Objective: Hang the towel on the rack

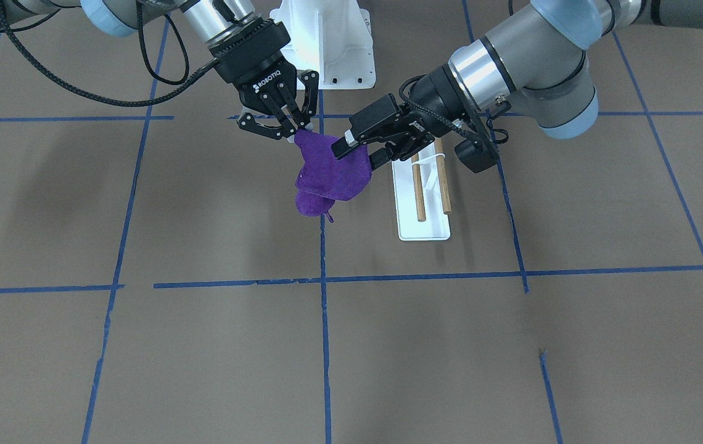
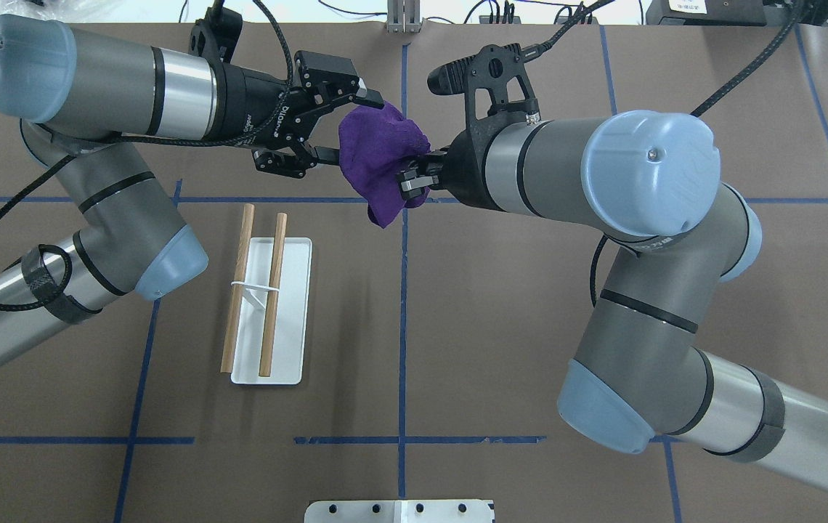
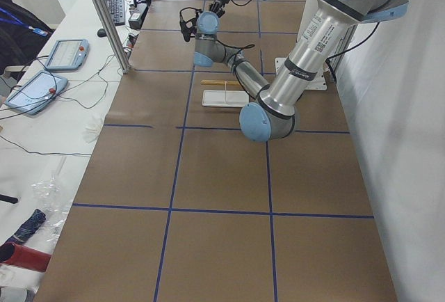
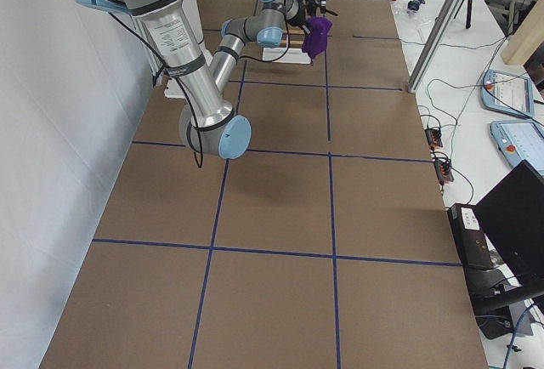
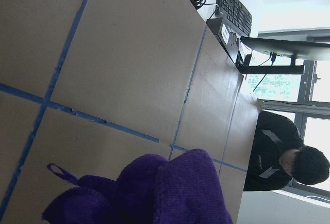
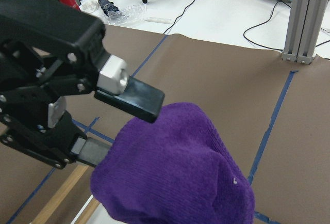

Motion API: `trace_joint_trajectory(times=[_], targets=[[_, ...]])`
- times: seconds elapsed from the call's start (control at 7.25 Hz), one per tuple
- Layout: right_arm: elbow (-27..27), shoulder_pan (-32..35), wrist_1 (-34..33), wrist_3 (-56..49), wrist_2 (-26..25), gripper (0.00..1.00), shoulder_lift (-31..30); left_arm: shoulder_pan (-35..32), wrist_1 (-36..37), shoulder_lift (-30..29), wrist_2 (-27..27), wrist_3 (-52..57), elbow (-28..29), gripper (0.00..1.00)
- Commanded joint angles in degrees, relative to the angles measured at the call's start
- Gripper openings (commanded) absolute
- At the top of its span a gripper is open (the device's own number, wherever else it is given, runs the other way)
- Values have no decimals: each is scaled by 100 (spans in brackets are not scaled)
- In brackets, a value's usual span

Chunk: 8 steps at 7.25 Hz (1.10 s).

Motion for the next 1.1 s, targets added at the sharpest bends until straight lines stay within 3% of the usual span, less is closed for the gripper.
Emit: trace_joint_trajectory(times=[0.0,0.14,0.28,0.41,0.55,0.83,0.97], targets=[[50,-33,-4,12,-6,0,-2,9,5,-9,30,-4,8,92],[50,-33,-4,12,3,0,-2,9,5,-9,29,-4,8,81],[50,-33,-4,3,3,0,-2,0,23,-9,29,-22,0,38],[50,-41,-4,3,3,0,-2,0,5,-1,29,30,-18,0],[50,-41,-4,3,11,0,-2,0,14,-1,29,13,-18,0],[59,-68,-4,47,3,100,-2,0,40,-1,29,-22,-36,0],[77,-68,-4,56,3,100,-11,0,40,-1,29,-22,-36,0]])
